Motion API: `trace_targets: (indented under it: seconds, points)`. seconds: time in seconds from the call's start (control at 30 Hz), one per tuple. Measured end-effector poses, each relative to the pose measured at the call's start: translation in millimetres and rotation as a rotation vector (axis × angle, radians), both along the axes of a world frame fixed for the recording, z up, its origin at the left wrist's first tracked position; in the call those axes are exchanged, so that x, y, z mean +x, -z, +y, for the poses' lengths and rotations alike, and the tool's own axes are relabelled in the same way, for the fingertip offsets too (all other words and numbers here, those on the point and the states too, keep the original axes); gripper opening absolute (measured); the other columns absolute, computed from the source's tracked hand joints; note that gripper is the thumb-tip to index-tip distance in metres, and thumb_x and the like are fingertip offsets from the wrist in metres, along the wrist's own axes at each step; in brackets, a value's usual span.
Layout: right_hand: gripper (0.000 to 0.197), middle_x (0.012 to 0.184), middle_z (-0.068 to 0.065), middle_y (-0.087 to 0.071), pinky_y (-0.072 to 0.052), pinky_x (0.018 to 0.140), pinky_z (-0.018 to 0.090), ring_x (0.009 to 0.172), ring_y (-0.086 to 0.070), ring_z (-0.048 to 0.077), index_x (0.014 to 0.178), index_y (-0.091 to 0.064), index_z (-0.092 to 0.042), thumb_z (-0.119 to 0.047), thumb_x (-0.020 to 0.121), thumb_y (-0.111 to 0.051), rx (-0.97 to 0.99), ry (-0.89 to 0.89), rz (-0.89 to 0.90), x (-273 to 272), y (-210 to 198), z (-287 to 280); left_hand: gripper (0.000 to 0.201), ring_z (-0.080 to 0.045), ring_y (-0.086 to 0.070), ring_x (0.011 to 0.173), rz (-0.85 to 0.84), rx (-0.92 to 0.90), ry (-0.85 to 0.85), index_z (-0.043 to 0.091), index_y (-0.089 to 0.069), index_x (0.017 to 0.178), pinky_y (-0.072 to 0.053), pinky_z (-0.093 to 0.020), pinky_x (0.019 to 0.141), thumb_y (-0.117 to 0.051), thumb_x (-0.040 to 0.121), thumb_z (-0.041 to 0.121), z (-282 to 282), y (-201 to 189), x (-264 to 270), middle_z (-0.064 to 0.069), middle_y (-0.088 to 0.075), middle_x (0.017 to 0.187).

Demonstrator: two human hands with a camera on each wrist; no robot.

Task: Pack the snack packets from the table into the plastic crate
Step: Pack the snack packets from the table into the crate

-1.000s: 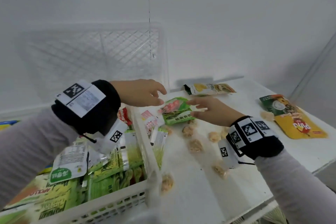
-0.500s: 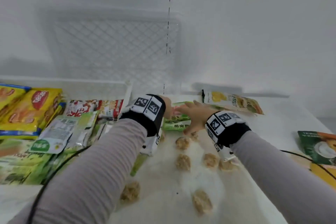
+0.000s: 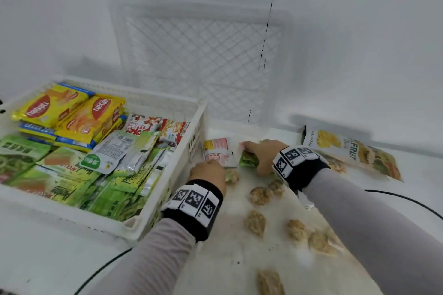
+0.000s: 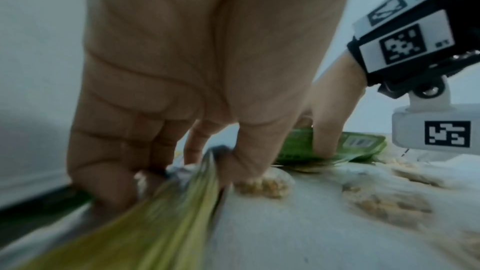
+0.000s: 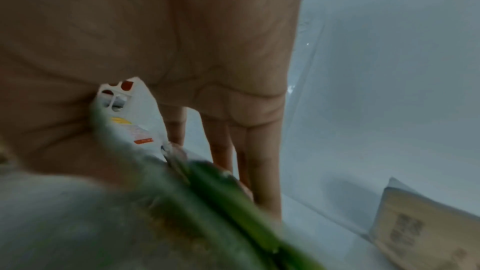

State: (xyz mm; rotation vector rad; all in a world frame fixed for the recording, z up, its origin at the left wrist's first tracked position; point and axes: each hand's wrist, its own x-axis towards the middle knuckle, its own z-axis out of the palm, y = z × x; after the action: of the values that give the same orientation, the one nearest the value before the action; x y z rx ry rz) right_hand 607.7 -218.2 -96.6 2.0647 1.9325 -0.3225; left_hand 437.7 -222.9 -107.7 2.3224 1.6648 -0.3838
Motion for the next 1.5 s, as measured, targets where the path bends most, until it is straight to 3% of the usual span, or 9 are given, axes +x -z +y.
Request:
trace_targets:
  seconds: [0.3, 0.47, 0.57, 0.77, 0.9, 1.0, 1.13, 1.27, 1.5]
  points:
    - [0.062, 0.122, 0.011, -0.057, -0.037, 0.071, 0.026, 0.106, -0.057, 0.029, 0.142, -0.033, -0.03, -0.014, 0.085, -0.052, 0.039, -0.001, 0.036, 10.8, -12.9, -5.0, 0.014, -0.026, -0.053, 0.08, -0.455, 0.216, -0.109, 0.014, -0.045, 0.093, -0.044, -0.031, 0.066, -0.055, 0.086, 0.023, 5.9, -4.7, 3.3, -0.008, -0.059, 0.098]
    - [0.065, 0.126, 0.008, -0.055, -0.037, 0.07, 0.025, 0.106, -0.055, 0.028, 0.142, -0.033, -0.035, -0.01, 0.084, -0.051, 0.006, 0.03, 0.098, 15.1, -14.0, -7.6, 0.075, -0.036, -0.05, 0.114, -0.22, 0.316, 0.041, 0.019, -0.012, 0.146, -0.046, -0.041, 0.079, -0.056, 0.085, 0.006, 30.3, -2.9, 19.7, -0.017, -0.021, 0.146]
    - [0.065, 0.125, 0.006, -0.055, -0.036, 0.063, 0.021, 0.097, -0.054, 0.025, 0.14, -0.035, -0.037, -0.01, 0.083, -0.051, -0.006, 0.04, 0.138, 17.4, -13.7, -8.5, 0.075, -0.038, -0.037, 0.13, -0.086, 0.157, 0.091, 0.021, -0.001, 0.151, -0.04, -0.045, 0.099, -0.045, 0.091, 0.013, 42.2, 5.2, 22.2, -0.018, -0.015, 0.153]
    - [0.05, 0.111, 0.006, -0.061, -0.042, 0.066, 0.027, 0.09, -0.055, 0.023, 0.128, -0.05, -0.025, -0.015, 0.078, -0.056, 0.015, 0.032, 0.08, 16.9, -8.2, -6.7, 0.077, -0.033, -0.043, 0.126, -0.014, 0.202, 0.074, 0.0, -0.005, 0.148, -0.042, -0.043, 0.095, -0.052, 0.092, 0.024, 48.4, 5.4, 23.6, -0.017, -0.03, 0.143]
    - [0.045, 0.103, 0.005, -0.064, -0.048, 0.069, 0.029, 0.09, -0.06, 0.025, 0.116, -0.058, -0.018, -0.019, 0.072, -0.058, 0.006, 0.038, 0.041, 18.7, -4.0, -0.1, 0.037, -0.028, -0.055, 0.097, -0.226, 0.228, -0.022, 0.01, -0.054, 0.098, -0.045, -0.035, 0.077, -0.054, 0.087, 0.045, 48.4, -12.7, 17.4, -0.012, -0.055, 0.112]
    - [0.057, 0.101, 0.006, -0.062, -0.044, 0.061, 0.029, 0.085, -0.057, 0.025, 0.12, -0.05, -0.018, -0.026, 0.065, -0.065, 0.015, 0.062, 0.028, 21.1, 0.2, 2.0, 0.036, -0.028, -0.053, 0.078, -0.501, 0.147, -0.162, 0.018, -0.047, 0.069, -0.042, -0.03, 0.067, -0.059, 0.076, 0.051, 43.0, -37.9, 17.5, -0.008, -0.058, 0.084]
    - [0.05, 0.078, -0.001, -0.054, -0.034, 0.048, 0.022, 0.064, -0.05, 0.017, 0.102, -0.051, -0.021, -0.033, 0.056, -0.066, 0.025, 0.045, -0.017, 17.6, 9.5, 5.1, 0.051, -0.027, -0.059, 0.085, -0.671, 0.194, -0.247, 0.014, -0.06, 0.085, -0.046, -0.032, 0.07, -0.06, 0.067, 0.062, 14.1, -52.8, 13.1, -0.005, -0.062, 0.084]
    - [0.025, 0.082, 0.001, -0.054, -0.034, 0.049, 0.024, 0.06, -0.047, 0.013, 0.083, -0.044, -0.025, -0.038, 0.068, -0.06, 0.021, 0.012, -0.032, 15.2, 11.4, 6.4, 0.059, -0.032, -0.043, 0.11, -0.392, 0.138, -0.086, 0.014, -0.05, 0.109, -0.043, -0.04, 0.089, -0.055, 0.073, 0.06, -27.8, -29.3, 9.6, -0.012, -0.043, 0.114]
    - [0.025, 0.098, 0.005, -0.048, -0.04, 0.057, 0.028, 0.067, -0.046, 0.021, 0.099, -0.053, -0.019, -0.024, 0.076, -0.061, 0.05, -0.048, -0.106, 6.0, 4.0, -5.1, 0.085, -0.046, -0.002, 0.14, -0.216, -0.187, -0.093, 0.028, -0.017, 0.145, -0.024, -0.061, 0.107, -0.053, 0.076, 0.063, -36.6, 2.2, 4.7, -0.026, -0.003, 0.152]
